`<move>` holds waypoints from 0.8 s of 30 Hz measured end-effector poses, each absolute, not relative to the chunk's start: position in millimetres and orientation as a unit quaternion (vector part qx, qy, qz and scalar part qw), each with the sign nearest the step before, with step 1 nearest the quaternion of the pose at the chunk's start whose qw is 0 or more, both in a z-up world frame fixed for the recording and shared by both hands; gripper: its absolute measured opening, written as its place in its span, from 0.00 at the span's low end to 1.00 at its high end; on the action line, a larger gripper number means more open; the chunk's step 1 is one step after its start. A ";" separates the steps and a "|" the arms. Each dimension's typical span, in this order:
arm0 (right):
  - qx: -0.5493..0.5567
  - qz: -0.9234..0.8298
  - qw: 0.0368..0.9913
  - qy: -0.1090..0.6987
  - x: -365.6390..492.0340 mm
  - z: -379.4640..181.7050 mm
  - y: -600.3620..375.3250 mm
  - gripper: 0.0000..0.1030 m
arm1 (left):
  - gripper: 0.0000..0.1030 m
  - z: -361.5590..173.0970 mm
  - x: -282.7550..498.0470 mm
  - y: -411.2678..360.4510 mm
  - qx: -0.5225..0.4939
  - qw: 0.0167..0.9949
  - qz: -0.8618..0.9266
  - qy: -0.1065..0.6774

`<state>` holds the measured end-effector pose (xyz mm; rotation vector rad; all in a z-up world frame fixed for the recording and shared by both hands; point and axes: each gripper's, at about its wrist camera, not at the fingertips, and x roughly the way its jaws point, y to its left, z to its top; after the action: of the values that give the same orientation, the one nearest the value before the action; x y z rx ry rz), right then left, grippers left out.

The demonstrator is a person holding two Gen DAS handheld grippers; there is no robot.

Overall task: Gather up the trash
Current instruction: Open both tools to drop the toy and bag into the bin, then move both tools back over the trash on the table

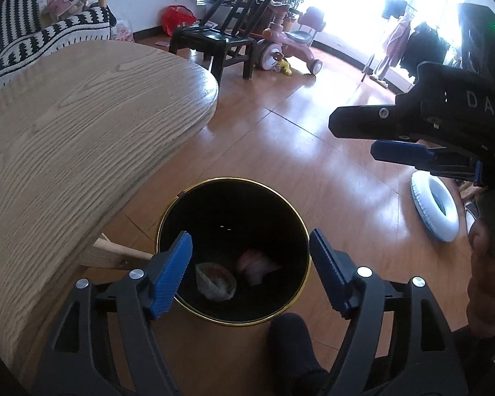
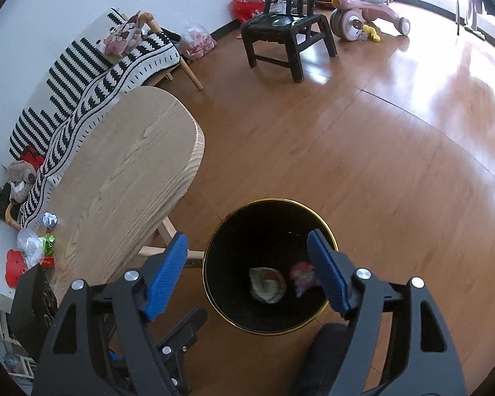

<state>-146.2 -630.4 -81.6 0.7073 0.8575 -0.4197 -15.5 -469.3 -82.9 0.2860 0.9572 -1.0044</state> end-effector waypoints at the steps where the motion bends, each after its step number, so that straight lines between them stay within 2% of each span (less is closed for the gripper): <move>1: 0.332 -0.197 0.829 0.404 -145.8 -80.9 -629.9 0.71 | 0.70 -82.8 -15.8 -469.7 0.132 0.759 -0.462 0.439; 7: 0.327 -0.197 0.833 0.400 -142.5 -77.3 -625.1 0.73 | 0.74 -79.0 -15.3 -465.4 0.133 0.760 -0.463 0.436; 13: 0.313 -0.183 0.848 0.387 -132.4 -57.1 -609.2 0.88 | 0.89 -60.0 -11.3 -440.5 0.128 0.776 -0.453 0.421; 17: 0.294 -0.164 0.865 0.371 -118.6 -34.0 -585.4 0.92 | 0.92 -33.7 0.0 -402.5 0.118 0.797 -0.429 0.409; 24: 0.263 -0.089 0.892 0.356 -73.8 3.2 -516.8 0.92 | 0.93 4.3 30.4 -312.9 0.100 0.843 -0.360 0.387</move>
<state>-73.8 -516.8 3.2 0.5466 0.7394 -0.1854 30.4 -312.9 4.3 0.2114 0.8164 -0.7595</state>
